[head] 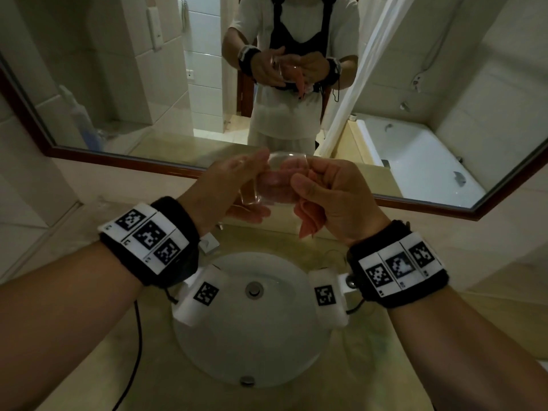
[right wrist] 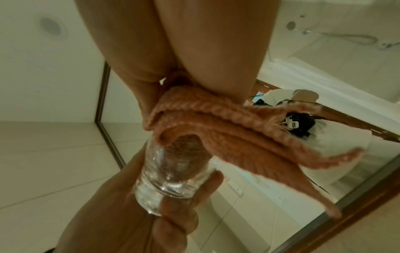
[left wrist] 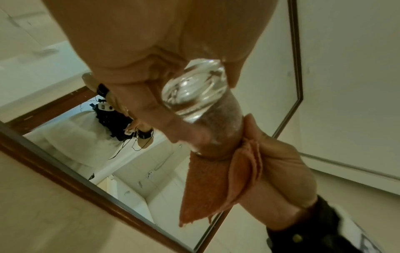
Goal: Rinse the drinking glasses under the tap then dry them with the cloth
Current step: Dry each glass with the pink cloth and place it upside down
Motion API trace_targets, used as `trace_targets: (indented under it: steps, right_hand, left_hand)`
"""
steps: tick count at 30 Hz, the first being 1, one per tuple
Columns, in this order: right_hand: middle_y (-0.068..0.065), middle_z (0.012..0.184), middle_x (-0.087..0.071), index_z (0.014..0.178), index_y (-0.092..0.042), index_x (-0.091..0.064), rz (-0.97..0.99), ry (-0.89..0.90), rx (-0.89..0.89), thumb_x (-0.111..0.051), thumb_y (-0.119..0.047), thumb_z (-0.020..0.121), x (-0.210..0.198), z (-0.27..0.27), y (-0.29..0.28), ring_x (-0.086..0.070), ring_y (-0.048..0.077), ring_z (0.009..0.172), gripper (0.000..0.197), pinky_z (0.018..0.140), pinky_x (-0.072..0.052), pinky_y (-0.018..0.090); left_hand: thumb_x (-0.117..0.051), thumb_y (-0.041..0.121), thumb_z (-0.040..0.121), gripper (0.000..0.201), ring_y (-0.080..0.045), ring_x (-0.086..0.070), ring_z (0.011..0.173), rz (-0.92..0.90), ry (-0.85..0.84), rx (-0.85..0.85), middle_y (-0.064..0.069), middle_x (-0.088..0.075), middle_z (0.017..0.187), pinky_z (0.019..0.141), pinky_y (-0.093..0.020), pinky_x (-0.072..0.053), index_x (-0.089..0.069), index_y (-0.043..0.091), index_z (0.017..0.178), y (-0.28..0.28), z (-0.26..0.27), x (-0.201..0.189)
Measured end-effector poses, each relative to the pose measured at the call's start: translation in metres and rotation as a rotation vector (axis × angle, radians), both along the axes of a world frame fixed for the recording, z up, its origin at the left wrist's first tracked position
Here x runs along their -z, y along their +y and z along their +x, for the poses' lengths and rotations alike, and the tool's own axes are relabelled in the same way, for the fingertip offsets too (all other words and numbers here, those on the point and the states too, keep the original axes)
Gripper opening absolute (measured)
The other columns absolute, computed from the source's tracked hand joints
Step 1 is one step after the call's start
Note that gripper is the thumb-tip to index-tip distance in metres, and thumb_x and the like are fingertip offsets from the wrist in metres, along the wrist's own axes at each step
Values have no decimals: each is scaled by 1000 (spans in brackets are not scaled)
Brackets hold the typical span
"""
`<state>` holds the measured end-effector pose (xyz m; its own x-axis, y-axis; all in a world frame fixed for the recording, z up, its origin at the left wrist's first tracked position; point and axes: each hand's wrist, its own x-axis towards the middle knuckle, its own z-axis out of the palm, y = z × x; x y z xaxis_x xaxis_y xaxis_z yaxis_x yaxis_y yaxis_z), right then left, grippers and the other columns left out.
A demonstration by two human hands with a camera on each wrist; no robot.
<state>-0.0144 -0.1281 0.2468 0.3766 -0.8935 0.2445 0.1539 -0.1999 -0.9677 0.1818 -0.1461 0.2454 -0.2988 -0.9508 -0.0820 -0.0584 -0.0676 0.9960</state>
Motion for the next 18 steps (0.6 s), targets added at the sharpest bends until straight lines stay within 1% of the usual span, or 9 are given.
trace_targets:
  steps: [1,2,4,8,12,14,15,16,18]
  right_hand:
    - [13,76,-74,104,-15,-73,-6,4,-15,-59,-12,91,0,1,1,-44,27,35,19,34,-37,30]
    - [11,77,-75,104,-16,-74,-3,7,-29,-60,-13,91,0,1,1,-42,29,35,19,34,-36,32]
    - [14,82,-74,105,-18,-76,27,7,-52,-63,-16,89,1,-3,-1,-39,37,40,20,36,-40,33]
    - [14,82,-72,102,-17,-78,181,-12,-15,-63,-17,87,3,-12,-3,-53,26,51,22,44,-51,32]
    - [13,84,-73,112,-1,-69,282,-109,23,-62,-12,84,4,-11,-4,-59,22,57,30,49,-54,28]
    - [14,85,-72,111,-1,-70,257,-116,45,-67,-16,82,4,-10,-3,-60,19,56,32,49,-53,26]
    - [17,86,-71,110,-2,-71,230,-114,48,-70,-19,80,3,-9,-2,-60,22,55,35,47,-52,26]
    - [25,88,-69,111,-2,-71,194,-102,39,-72,-21,79,3,-8,-1,-59,30,54,37,46,-50,27]
    - [46,97,-61,117,0,-68,88,-46,-7,-68,-19,86,1,-5,3,-47,45,46,36,39,-42,32]
  left_hand:
    - [-57,58,82,58,-23,-72,70,-8,-16,0,-15,-72,103,58,-30,-59,-63,15,120,0,0,0]
    - [-59,52,86,49,-22,-71,67,-55,-36,-1,-14,-72,99,56,-29,-58,-63,14,118,-1,1,0]
    - [-66,39,87,37,-22,-73,73,-200,-86,17,-11,-70,103,61,-29,-60,-62,17,116,-2,3,0]
    - [-88,32,68,60,-18,-68,99,-584,-328,60,2,-63,120,80,-37,-61,-57,28,120,-5,9,6]
    - [-91,28,62,72,-18,-64,108,-813,-440,31,1,-64,122,88,-44,-58,-56,27,125,-4,7,9]
    - [-91,33,62,76,-12,-62,111,-768,-385,49,4,-61,125,90,-38,-58,-54,23,128,-5,6,8]
    - [-88,41,63,79,-8,-62,111,-669,-334,64,6,-59,126,88,-33,-58,-51,22,130,-4,6,6]
    - [-83,53,63,83,-8,-63,110,-516,-271,79,6,-57,127,85,-30,-59,-48,22,132,-3,5,2]
    - [-65,72,69,82,-20,-69,102,-143,-140,119,-3,-62,124,77,-34,-61,-48,23,132,0,3,-4]
